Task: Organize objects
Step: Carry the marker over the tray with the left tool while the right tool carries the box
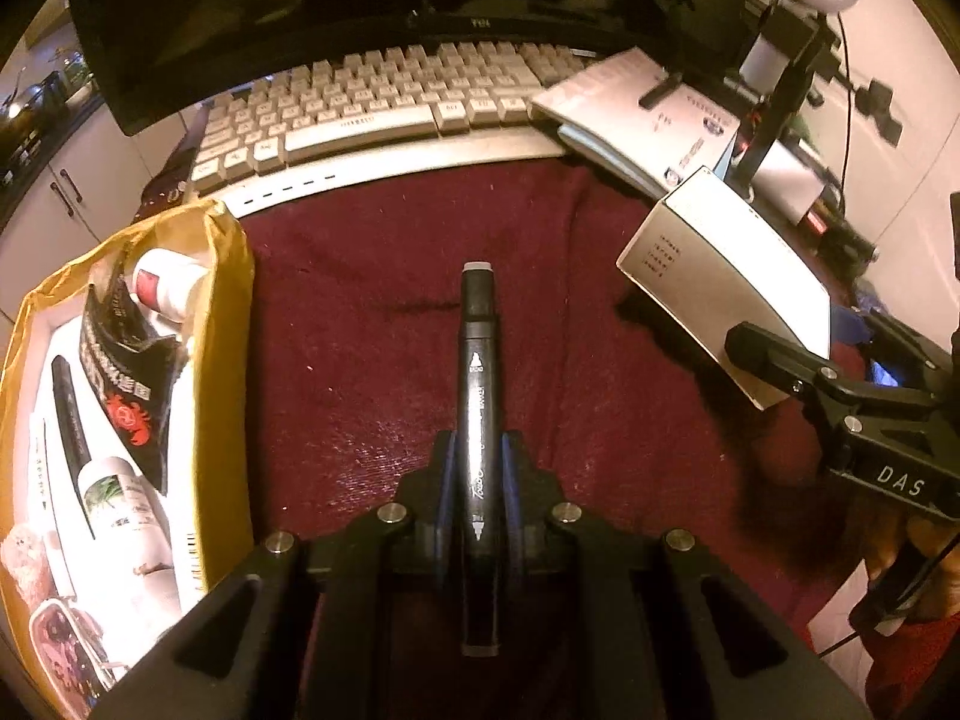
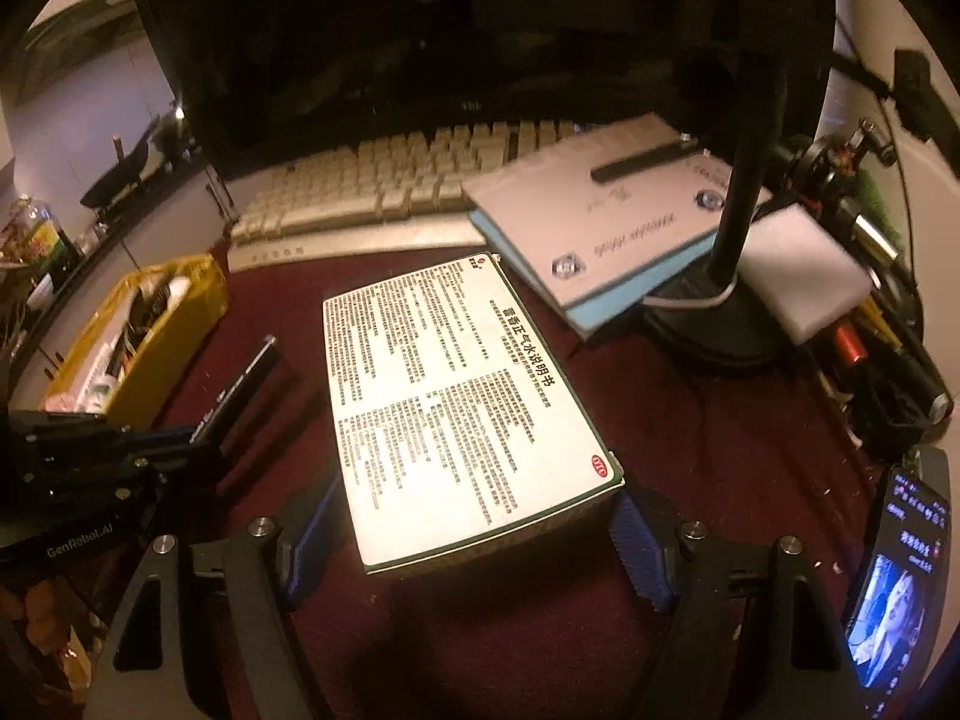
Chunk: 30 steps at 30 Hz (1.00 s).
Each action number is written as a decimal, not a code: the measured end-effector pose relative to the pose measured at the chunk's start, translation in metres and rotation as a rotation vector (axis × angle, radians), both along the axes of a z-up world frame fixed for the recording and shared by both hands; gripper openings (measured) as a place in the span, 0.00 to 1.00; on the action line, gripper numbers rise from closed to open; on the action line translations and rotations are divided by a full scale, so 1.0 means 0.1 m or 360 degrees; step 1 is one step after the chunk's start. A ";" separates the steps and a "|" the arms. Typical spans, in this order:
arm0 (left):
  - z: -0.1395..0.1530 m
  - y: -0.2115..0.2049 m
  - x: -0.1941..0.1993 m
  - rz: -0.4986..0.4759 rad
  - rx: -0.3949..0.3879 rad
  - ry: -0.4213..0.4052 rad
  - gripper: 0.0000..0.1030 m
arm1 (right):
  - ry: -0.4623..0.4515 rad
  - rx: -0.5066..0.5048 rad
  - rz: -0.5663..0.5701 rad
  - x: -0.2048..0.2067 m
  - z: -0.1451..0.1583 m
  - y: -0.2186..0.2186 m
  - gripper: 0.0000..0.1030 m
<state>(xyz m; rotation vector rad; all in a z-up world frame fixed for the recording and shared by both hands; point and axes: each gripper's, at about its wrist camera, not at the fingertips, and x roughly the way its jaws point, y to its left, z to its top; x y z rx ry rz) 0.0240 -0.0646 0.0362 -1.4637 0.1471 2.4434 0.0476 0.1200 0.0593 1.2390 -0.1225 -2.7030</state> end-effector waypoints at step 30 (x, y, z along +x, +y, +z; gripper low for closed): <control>0.59 -0.71 0.28 0.0209 0.0143 0.0181 0.14 | 0.0117 0.0001 0.0128 0.15 0.27 -0.39 0.80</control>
